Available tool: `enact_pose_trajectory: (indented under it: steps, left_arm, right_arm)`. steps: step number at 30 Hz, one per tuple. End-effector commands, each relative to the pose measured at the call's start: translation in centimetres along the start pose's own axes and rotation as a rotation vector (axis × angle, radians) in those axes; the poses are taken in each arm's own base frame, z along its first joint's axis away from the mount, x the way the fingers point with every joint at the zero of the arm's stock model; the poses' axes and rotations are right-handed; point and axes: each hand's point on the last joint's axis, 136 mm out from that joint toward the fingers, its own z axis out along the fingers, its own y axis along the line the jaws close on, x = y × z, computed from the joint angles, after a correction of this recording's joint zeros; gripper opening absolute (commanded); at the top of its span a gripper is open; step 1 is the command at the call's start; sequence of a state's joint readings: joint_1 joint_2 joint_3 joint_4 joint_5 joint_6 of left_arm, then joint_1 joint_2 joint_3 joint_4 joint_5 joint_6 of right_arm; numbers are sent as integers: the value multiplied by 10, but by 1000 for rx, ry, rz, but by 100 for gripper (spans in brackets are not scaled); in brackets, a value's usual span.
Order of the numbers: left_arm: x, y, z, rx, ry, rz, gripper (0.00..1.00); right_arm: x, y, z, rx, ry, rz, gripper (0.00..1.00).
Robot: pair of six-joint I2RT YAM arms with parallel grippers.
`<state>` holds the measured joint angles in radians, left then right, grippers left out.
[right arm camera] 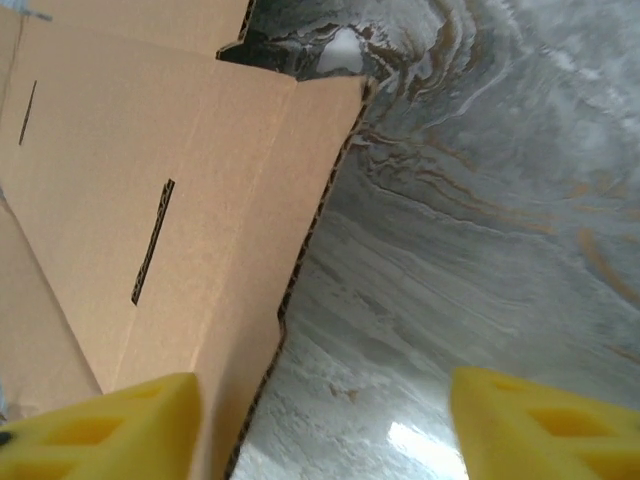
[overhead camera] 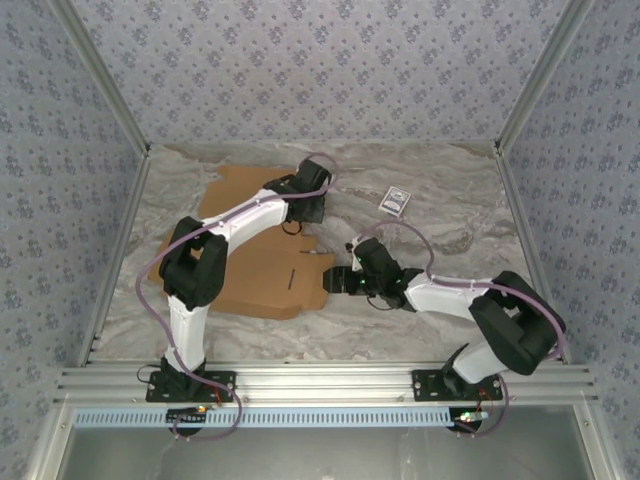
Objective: Fold the paper box
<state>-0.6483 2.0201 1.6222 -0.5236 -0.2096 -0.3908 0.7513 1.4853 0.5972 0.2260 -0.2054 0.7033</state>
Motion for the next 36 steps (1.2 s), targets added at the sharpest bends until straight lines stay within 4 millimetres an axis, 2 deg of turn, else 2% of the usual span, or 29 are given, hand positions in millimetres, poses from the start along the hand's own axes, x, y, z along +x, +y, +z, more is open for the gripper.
enact_pose_trajectory:
  steps: [1,6,9,11,13,16,21,24,27,30,32,36]
  left_arm:
    - [-21,3,-27,28,-70,-46,8]
    - [-24,15,-34,13,-88,-62,10]
    - [-27,22,-44,15,-113,-78,12]
    - [-32,26,-55,22,-142,-80,16]
    - [-39,29,-73,35,-181,-75,21]
    - [-56,34,-113,62,-273,-69,40]
    - [-83,36,-206,149,-449,19,62]
    - [-88,28,-258,231,-542,117,71]
    - [-88,18,-302,309,-638,244,75]
    - [-79,1,-336,401,-713,430,77]
    - [-74,-9,-349,430,-741,537,78]
    - [-70,-24,-357,439,-727,680,78]
  right_arm:
    - [-13,16,8,-51,-71,27,57]
    - [-18,23,8,-70,-102,18,24]
    - [-27,23,-2,-29,-111,-49,9]
    - [-36,24,-16,8,-117,-131,1]
    - [-45,24,-32,42,-131,-210,0]
    - [-62,29,-62,71,-141,-331,0]
    - [-91,33,-118,128,-139,-514,0]
    - [-106,37,-146,149,-133,-587,0]
    - [-122,44,-171,167,-142,-661,0]
    - [-137,60,-194,167,-154,-757,0]
    - [-147,70,-204,169,-178,-806,0]
    - [-168,87,-221,161,-230,-876,0]
